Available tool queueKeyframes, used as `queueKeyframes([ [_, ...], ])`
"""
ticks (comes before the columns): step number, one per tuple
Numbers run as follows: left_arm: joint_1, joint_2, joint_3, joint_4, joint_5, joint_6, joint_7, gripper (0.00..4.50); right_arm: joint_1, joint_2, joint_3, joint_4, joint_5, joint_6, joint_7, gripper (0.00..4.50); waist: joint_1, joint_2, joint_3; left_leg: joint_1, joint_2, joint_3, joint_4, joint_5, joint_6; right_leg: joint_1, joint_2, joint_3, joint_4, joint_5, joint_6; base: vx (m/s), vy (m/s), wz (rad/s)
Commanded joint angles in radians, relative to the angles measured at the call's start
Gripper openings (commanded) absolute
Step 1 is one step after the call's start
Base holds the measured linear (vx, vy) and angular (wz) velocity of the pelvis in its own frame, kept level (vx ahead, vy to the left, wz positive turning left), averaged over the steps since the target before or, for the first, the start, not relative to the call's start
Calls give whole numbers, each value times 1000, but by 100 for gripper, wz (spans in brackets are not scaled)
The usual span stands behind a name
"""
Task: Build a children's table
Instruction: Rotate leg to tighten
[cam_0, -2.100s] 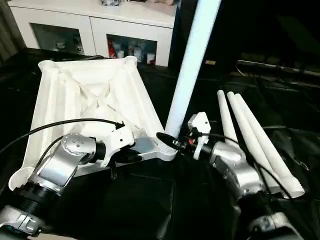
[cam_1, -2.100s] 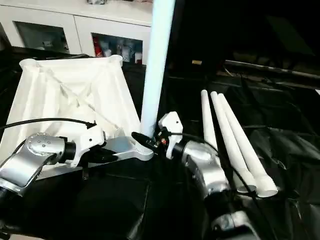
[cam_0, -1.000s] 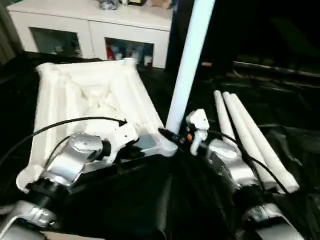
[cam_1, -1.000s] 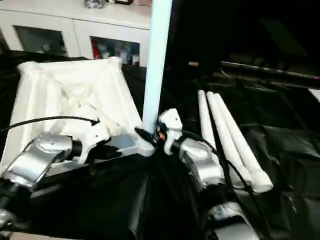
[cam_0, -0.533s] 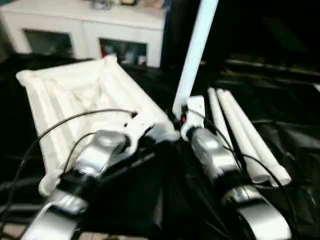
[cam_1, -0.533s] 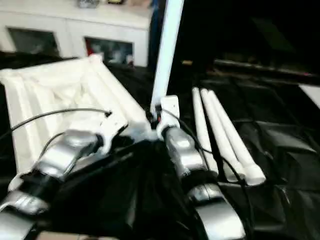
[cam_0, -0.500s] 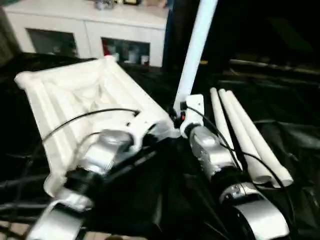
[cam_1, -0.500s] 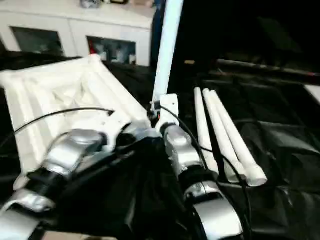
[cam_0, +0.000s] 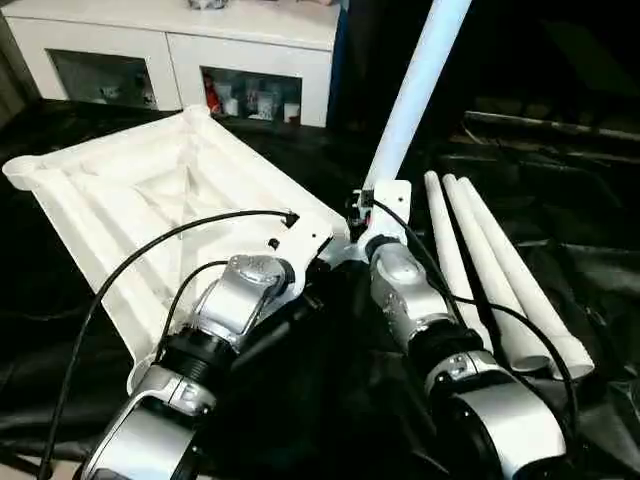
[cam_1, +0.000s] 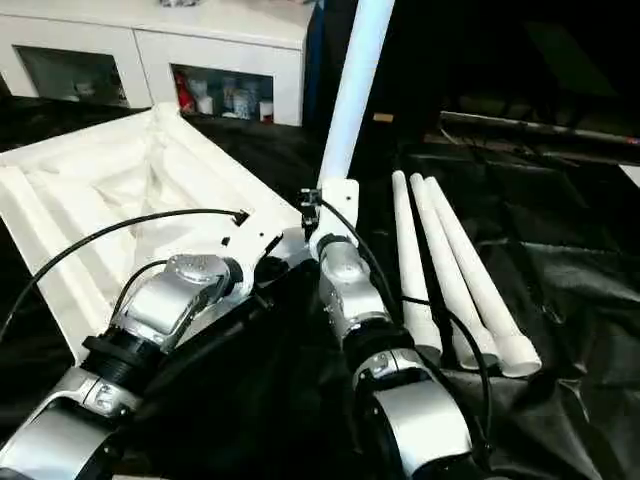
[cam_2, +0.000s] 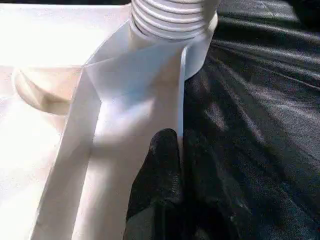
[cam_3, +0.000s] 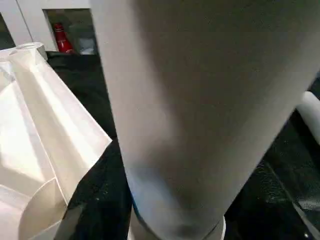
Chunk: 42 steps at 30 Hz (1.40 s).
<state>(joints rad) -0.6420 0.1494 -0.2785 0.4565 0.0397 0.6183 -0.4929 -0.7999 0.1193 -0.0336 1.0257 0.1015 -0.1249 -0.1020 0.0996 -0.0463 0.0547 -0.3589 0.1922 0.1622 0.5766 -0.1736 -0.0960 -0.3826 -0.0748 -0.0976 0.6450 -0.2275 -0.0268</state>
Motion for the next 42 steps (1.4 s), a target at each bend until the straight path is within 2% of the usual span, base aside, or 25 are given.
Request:
queueKeyframes([
  [1,-22,22,38,12,34,0,65,0,35,28,-4,80,11,41,11,192,-3,19,-56,5,41,-12,-75,-281,-16,36,-82,69,-103,-212,-117,0,0,0],
  [8,0,61,-5,-35,27,-24,-23,0,13,18,-1,86,-1,49,80,192,-6,22,-55,3,43,-15,-78,-289,-14,35,-83,70,-104,-224,-119,0,0,0],
  [11,33,131,-48,-100,26,-45,-131,0,5,-18,43,59,-21,91,222,192,-13,21,-56,-7,43,-17,-79,-261,-6,43,-82,69,-97,-186,-130,0,0,0],
  [14,75,235,-74,-178,8,-94,-268,0,21,-94,115,-1,-36,167,478,192,-18,27,-58,-10,46,-15,-74,-212,17,50,-82,70,-91,-107,-164,0,0,0],
  [15,82,249,-72,-191,-1,-90,-288,0,27,-110,129,-11,-41,175,522,192,-19,28,-59,-9,47,-14,-73,-203,20,51,-82,69,-90,-93,-171,0,0,0],
  [16,92,275,-61,-211,-22,-97,-327,0,42,-147,157,-30,-53,175,620,192,-19,33,-60,-3,51,-10,-71,-183,20,46,-79,71,-88,-55,-189,0,0,0],
  [17,95,284,-55,-216,-29,-92,-335,0,49,-162,167,-38,-55,169,661,192,-15,32,-62,-4,51,-9,-67,-154,18,51,-77,69,-82,-11,-202,0,0,0],
  [19,99,303,-52,-220,-34,-112,-357,0,58,-185,180,-47,-58,168,719,192,-7,29,-63,-1,50,-5,-64,-133,20,53,-75,71,-77,39,-216,0,0,0],
  [23,123,371,-48,-250,-72,-160,-462,0,85,-246,214,-86,-50,190,914,192,-8,27,-65,0,49,-5,-63,-115,30,55,-73,69,-74,76,-233,0,0,0],
  [25,133,405,-39,-268,-93,-168,-511,0,110,-285,243,-131,-35,215,1040,192,-4,28,-66,6,52,-4,-61,-111,41,55,-74,69,-71,96,-241,0,0,0],
  [27,136,416,-35,-273,-101,-168,-527,0,120,-297,251,-147,-27,222,1087,192,-3,28,-64,7,53,-3,-63,-119,44,54,-74,69,-73,86,-245,0,0,0],
  [34,139,434,-31,-279,-120,-169,-564,0,156,-329,269,-165,-31,231,1205,191,10,26,-61,12,53,-1,-66,-164,17,53,-77,71,-81,-19,-233,0,0,0],
  [38,141,433,-35,-284,-123,-165,-574,0,164,-338,282,-178,-35,234,1215,191,12,26,-64,12,53,-2,-65,-143,18,53,-76,70,-77,13,-234,0,0,0],
  [42,134,418,-33,-270,-111,-160,-565,0,160,-321,270,-170,-53,240,1142,191,12,25,-64,11,51,-2,-64,-137,19,54,-75,70,-76,26,-238,0,0,0],
])
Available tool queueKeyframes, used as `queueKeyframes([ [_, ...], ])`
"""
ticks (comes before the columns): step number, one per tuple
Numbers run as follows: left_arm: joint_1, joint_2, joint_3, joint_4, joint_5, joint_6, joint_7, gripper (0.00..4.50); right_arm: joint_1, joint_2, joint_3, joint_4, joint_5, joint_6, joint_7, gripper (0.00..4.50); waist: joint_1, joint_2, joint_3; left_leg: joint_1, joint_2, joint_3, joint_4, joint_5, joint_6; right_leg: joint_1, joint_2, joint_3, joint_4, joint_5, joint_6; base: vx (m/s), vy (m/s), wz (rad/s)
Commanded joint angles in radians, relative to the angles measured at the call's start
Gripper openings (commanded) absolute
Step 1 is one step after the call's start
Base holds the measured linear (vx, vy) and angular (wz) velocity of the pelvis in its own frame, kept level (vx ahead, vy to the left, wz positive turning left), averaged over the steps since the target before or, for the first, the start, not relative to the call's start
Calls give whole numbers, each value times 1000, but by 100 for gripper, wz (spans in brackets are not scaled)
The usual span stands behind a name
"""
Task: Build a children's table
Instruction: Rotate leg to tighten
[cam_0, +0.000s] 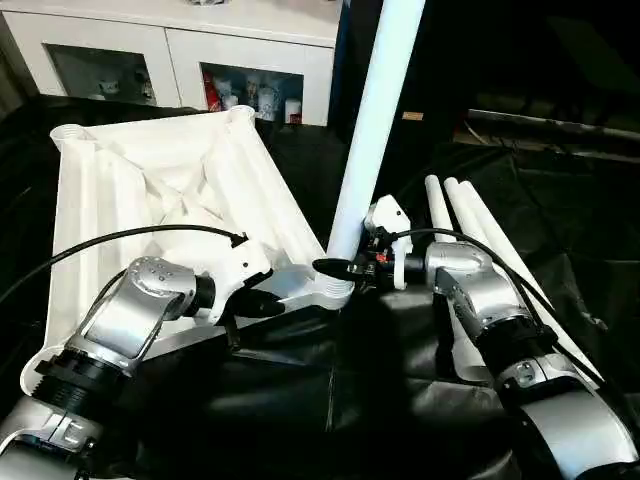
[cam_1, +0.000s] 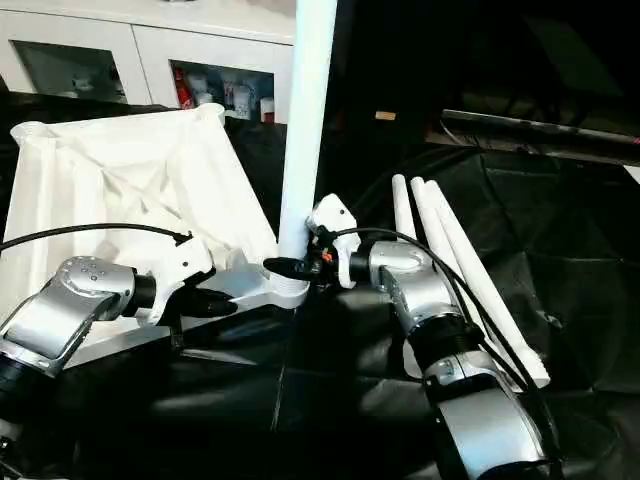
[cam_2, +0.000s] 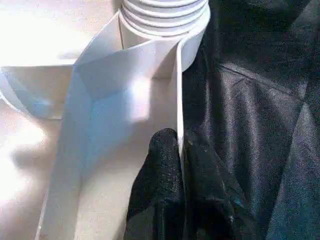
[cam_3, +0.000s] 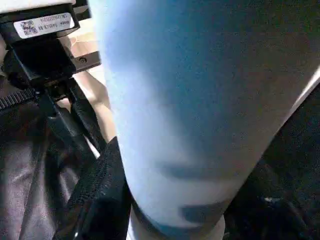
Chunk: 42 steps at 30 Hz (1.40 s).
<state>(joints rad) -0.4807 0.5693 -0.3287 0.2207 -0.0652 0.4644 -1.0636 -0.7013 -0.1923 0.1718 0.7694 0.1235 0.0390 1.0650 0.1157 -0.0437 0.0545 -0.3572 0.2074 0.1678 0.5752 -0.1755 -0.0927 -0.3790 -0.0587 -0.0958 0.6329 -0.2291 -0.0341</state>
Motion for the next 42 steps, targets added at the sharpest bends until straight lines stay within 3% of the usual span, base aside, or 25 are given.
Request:
queueKeyframes([
  [1,-29,-4,18,-31,-5,-4,12,0,59,-4,60,91,-79,77,-45,191,-4,23,-62,10,36,-7,-64,-145,12,49,-92,68,-66,7,-228,0,0,0],
  [3,-34,-14,21,-23,0,3,32,0,53,13,46,109,-86,82,-111,191,-6,22,-59,12,37,-7,-67,-169,6,47,-92,69,-70,-34,-222,0,0,0],
  [5,-44,-41,33,-2,8,18,80,0,41,48,8,144,-88,109,-254,191,-10,23,-51,15,36,-9,-73,-222,-13,44,-94,69,-81,-138,-208,0,0,0],
  [7,-63,-89,47,30,22,53,157,0,29,103,-59,182,-66,149,-459,191,-15,22,-42,29,36,-13,-78,-320,-42,35,-101,71,-105,-351,-165,0,0,0],
  [8,-68,-102,50,37,24,64,175,0,26,116,-75,190,-58,158,-504,191,-19,22,-42,30,35,-18,-81,-349,-55,35,-103,69,-109,-412,-144,0,0,0],
  [11,-85,-146,59,67,37,94,245,0,22,155,-117,206,-33,160,-617,191,-26,23,-42,30,36,-22,-82,-374,-56,31,-104,69,-117,-448,-116,-34,3,-4],
  [12,-104,-195,64,97,49,131,311,0,11,196,-163,230,-7,153,-750,191,-28,24,-43,32,36,-21,-82,-374,-59,28,-103,70,-117,-443,-117,0,0,0],
  [13,-105,-197,64,98,49,133,314,0,11,197,-164,231,-7,153,-757,191,-30,25,-41,36,33,-21,-81,-386,-62,22,-101,68,-120,-457,-112,0,0,0],
  [15,-131,-263,67,136,62,176,398,0,-8,239,-196,265,2,144,-901,191,-30,25,-40,40,31,-22,-80,-409,-63,17,-102,67,-125,-488,-97,0,0,0],
  [17,-153,-350,81,170,75,201,498,0,-30,280,-209,294,-10,140,-1022,191,-31,26,-37,52,27,-23,-75,-464,-63,7,-101,60,-139,-555,-66,0,0,0],
  [19,-164,-390,82,192,83,194,544,0,-40,300,-201,299,-23,137,-1050,191,-30,24,-39,57,26,-25,-75,-479,-57,4,-98,57,-145,-555,-50,0,0,0],
  [21,-175,-414,76,214,95,186,577,0,-50,316,-186,301,-41,133,-1063,191,-29,24,-43,42,28,-27,-82,-453,-50,14,-98,60,-137,-502,-50,0,0,0],
  [24,-184,-438,83,230,99,183,615,0,-63,336,-206,313,-29,132,-1092,191,-27,19,-48,36,31,-20,-86,-394,-44,18,-96,66,-124,-374,-77,0,0,0],
  [29,-191,-449,92,232,103,195,630,0,-89,345,-218,346,-34,114,-1121,191,-26,17,-49,30,30,-16,-86,-358,-42,22,-97,69,-119,-337,-89,0,0,0],
  [33,-188,-440,95,231,99,189,626,0,-97,350,-233,352,-39,110,-1122,191,-23,18,-54,20,33,-12,-84,-274,-34,29,-96,71,-107,-237,-104,0,0,0],
  [42,-170,-422,95,212,98,190,610,0,-108,352,-221,362,-51,95,-1092,191,-27,20,-49,25,33,-15,-89,-340,-46,24,-97,69,-120,-339,-85,0,0,0],
])
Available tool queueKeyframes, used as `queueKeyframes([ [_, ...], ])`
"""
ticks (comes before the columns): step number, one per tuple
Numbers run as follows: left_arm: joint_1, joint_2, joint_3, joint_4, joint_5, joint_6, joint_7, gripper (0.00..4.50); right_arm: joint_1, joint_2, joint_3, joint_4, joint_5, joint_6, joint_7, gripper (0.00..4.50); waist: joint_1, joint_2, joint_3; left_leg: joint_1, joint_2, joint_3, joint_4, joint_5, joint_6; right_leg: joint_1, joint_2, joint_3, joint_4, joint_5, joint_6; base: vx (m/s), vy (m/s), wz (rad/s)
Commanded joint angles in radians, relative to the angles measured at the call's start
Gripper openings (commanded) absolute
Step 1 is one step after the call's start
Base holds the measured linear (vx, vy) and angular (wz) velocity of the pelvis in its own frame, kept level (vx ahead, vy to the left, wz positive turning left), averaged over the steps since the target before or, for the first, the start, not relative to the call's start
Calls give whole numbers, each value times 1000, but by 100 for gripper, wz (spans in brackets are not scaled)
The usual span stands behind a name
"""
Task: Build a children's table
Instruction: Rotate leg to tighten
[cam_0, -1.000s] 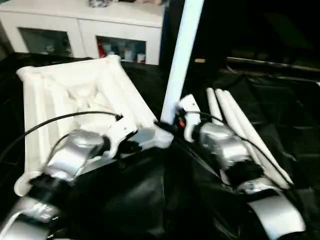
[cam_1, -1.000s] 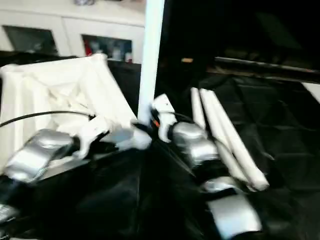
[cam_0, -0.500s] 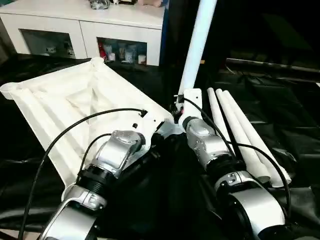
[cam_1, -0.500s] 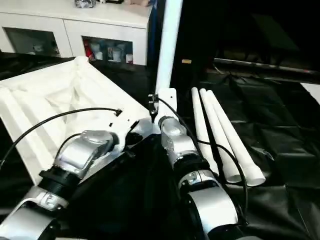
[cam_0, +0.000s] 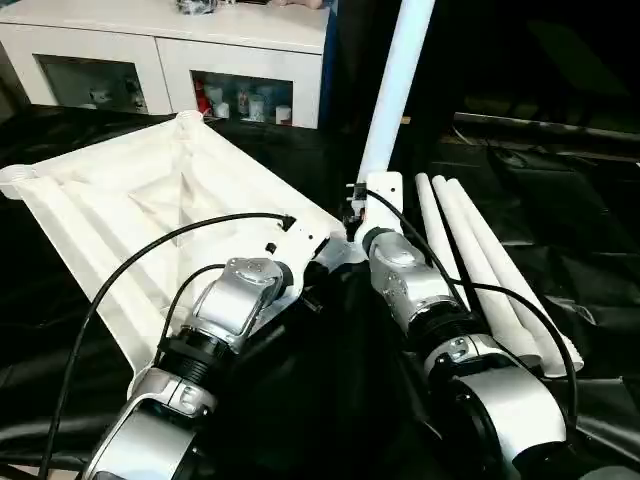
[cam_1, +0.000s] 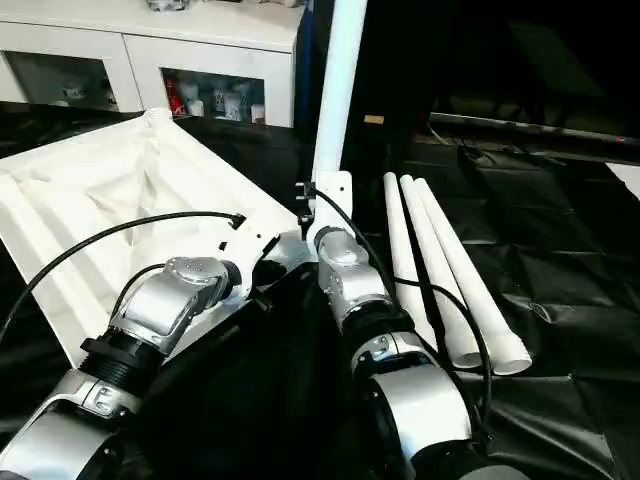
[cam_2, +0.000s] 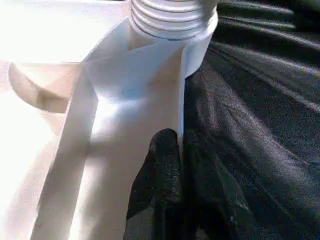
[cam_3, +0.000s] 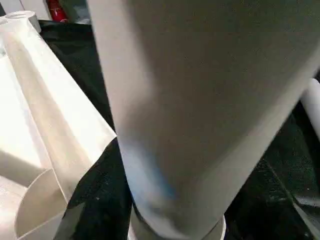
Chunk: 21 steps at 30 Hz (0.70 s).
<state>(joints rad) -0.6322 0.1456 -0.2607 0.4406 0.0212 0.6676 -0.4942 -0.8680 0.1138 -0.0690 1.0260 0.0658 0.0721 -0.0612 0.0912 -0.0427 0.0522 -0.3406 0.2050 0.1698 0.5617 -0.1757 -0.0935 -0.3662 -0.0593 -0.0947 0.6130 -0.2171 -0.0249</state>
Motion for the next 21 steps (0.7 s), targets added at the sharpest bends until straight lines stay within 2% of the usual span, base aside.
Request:
queueKeyframes([
  [1,-16,3,28,-11,12,-13,40,0,58,47,16,104,7,63,42,191,-3,18,-46,7,35,-17,-76,-339,-44,11,-97,68,-100,-351,-93,0,0,0],
  [2,-14,5,27,-15,13,-11,37,0,56,49,12,102,7,62,49,226,-3,19,-46,8,36,-17,-76,-340,-44,10,-97,68,-101,-353,-93,0,0,0],
  [3,-12,7,27,-19,13,-9,35,0,54,50,10,100,7,61,55,226,-4,19,-45,7,35,-17,-77,-343,-43,10,-97,68,-101,-357,-92,0,0,0],
  [5,-11,10,27,-22,12,-8,32,0,51,51,12,96,5,59,67,264,-4,18,-44,7,35,-17,-77,-346,-41,10,-98,68,-104,-379,-87,0,0,0],
  [7,-11,15,27,-25,10,-8,28,0,45,50,16,89,2,54,83,266,-5,18,-45,6,34,-18,-76,-343,-39,10,-99,68,-105,-384,-86,0,0,0],
  [9,-11,20,26,-27,8,-10,23,0,41,45,22,77,-1,35,98,278,-7,17,-48,0,36,-19,-77,-319,-39,15,-97,67,-99,-352,-89,0,0,0],
  [10,-11,21,26,-28,8,-11,21,0,41,43,22,74,-1,30,103,310,-6,19,-53,-1,37,-15,-74,-280,-36,15,-97,70,-93,-289,-101,0,0,0],
  [11,-11,21,26,-28,8,-11,21,0,41,43,22,74,-1,30,103,310,-6,19,-53,-1,37,-15,-74,-280,-36,15,-97,70,-93,-289,-101,0,0,0],
  [13,-11,25,24,-25,7,-17,16,0,40,38,19,58,6,18,129,324,-6,19,-54,-8,35,-12,-70,-230,-26,20,-94,69,-83,-205,-123,0,0,0],
  [18,-10,34,18,-34,6,-19,3,0,42,24,14,21,16,-6,180,369,-5,21,-54,-7,36,-10,-69,-225,-21,20,-94,68,-83,-197,-133,0,0,0],
  [21,0,53,-1,-54,9,-34,-28,0,63,3,41,-48,10,-16,251,396,-4,20,-55,-8,36,-8,-67,-203,-13,22,-94,69,-81,-166,-139,0,0,0],
])
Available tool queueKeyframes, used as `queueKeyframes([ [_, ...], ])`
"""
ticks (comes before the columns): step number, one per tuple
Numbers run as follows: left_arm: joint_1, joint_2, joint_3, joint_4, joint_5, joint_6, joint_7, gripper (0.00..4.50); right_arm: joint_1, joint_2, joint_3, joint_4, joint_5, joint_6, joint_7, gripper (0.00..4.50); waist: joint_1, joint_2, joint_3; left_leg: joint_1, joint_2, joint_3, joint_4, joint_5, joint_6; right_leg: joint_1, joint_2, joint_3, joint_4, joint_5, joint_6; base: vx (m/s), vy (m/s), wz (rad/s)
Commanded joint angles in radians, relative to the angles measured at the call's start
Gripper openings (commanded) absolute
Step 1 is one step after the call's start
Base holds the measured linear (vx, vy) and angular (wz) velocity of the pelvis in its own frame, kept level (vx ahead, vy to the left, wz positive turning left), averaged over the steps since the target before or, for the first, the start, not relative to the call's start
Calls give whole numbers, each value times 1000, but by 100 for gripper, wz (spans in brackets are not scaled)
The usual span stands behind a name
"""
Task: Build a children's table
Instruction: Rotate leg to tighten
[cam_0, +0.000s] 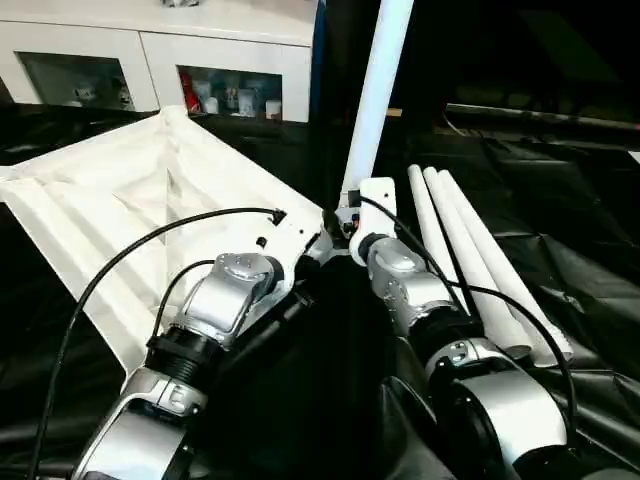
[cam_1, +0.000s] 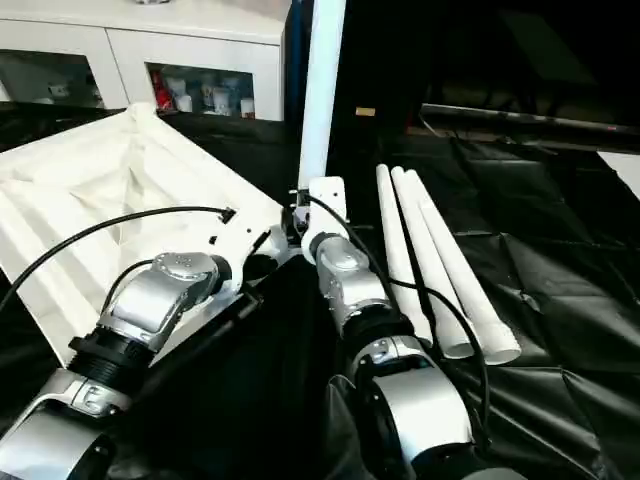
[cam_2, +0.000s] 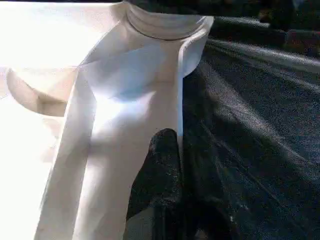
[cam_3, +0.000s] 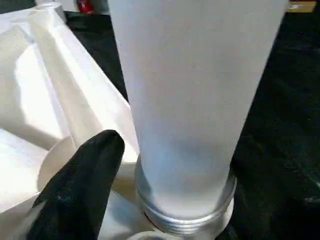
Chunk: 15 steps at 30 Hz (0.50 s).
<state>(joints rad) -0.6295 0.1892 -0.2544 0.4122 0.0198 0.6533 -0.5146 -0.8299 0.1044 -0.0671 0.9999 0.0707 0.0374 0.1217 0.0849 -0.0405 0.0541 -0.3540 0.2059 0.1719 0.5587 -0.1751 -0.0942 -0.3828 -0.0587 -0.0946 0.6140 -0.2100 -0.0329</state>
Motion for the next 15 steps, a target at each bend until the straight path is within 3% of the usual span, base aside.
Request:
queueKeyframes([
  [1,3,17,-14,-36,11,-26,-22,0,37,2,52,-56,3,21,94,403,4,15,-59,4,36,-11,-63,-182,-7,43,-94,68,-77,-142,-136,0,0,0],
  [5,26,57,-40,-77,6,-73,-90,0,90,-51,94,-182,-3,51,201,412,4,15,-65,0,35,-8,-54,-94,22,49,-91,68,-60,8,-168,0,0,0],
  [8,58,115,-49,-129,-6,-109,-163,0,165,-149,148,-330,-13,89,340,412,10,15,-68,-1,34,-8,-48,-48,44,55,-87,66,-51,102,-176,0,0,0],
  [12,80,159,-52,-149,-7,-151,-208,0,222,-220,172,-429,0,95,457,412,10,18,-69,-1,34,-7,-45,-55,51,54,-87,66,-49,118,-199,0,0,0],
  [13,105,200,-50,-168,-20,-210,-263,0,277,-280,170,-519,60,112,580,412,13,19,-67,-1,36,-8,-46,-77,55,56,-87,65,-53,111,-197,0,0,0],
  [15,109,205,-50,-171,-22,-214,-269,0,283,-288,170,-530,68,115,596,412,15,17,-68,0,38,-8,-45,-85,59,58,-88,67,-50,115,-193,0,0,0],
])
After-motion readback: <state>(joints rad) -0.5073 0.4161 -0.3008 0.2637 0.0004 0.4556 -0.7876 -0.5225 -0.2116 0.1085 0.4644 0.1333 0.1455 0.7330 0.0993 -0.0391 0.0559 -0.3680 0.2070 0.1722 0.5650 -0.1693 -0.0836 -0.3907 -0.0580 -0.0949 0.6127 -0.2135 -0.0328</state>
